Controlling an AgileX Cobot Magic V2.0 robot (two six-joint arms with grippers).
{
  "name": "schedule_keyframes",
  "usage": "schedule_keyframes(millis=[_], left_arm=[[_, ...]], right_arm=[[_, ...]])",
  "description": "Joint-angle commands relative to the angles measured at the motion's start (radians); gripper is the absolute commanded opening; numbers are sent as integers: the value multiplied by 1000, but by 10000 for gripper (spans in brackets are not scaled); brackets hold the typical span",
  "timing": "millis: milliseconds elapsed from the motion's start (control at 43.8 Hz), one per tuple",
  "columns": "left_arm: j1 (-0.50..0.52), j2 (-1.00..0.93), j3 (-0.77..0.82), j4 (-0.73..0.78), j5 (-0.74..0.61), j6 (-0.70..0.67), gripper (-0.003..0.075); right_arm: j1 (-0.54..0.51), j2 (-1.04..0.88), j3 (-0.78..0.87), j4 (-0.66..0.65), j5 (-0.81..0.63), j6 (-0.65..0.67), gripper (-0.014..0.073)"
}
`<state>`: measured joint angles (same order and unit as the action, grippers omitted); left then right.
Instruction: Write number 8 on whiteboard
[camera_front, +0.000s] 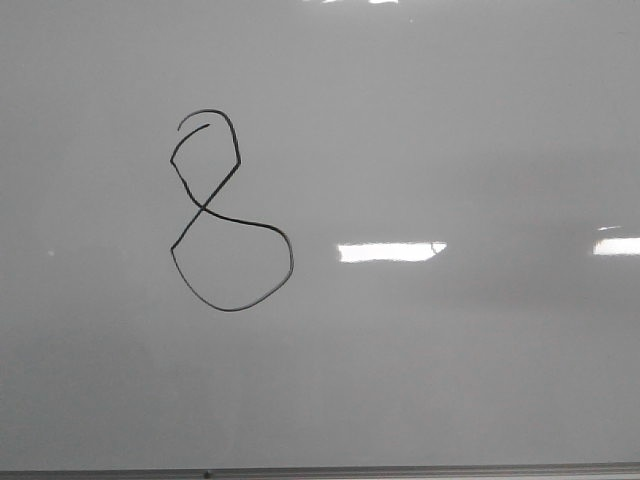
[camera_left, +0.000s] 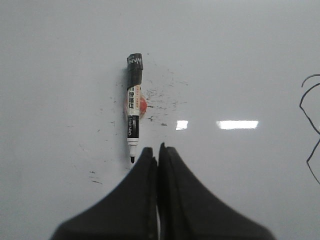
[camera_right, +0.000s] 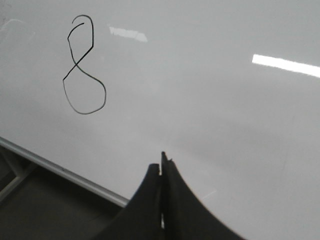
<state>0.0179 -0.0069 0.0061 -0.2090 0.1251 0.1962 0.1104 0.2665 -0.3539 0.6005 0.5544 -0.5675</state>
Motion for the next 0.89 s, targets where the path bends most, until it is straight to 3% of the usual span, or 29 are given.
schedule_keyframes(millis=[0,160,320,457,685,867], left_arm=[[0,-11,14,-2,-87,-10,-21],[0,-11,14,-2,-87,-10,-21],[0,-11,14,-2,-87,-10,-21],[0,-11,14,-2,-87,-10,-21],[0,-11,14,-2,-89,-10,-20],[0,-11,14,-2,-89,-10,-21]], right_arm=[[-6,5,-8,25,-186,-12,-70],[-28,-33,95,-145,-398,63,-70],[-80,-103,221,-397,-511,360,-70],[-114,-147,301,-553,-513,544,-70],[-151,-232,379,-579,-500,583,-70],[-154,-296,379,-579,-395,583,-70]])
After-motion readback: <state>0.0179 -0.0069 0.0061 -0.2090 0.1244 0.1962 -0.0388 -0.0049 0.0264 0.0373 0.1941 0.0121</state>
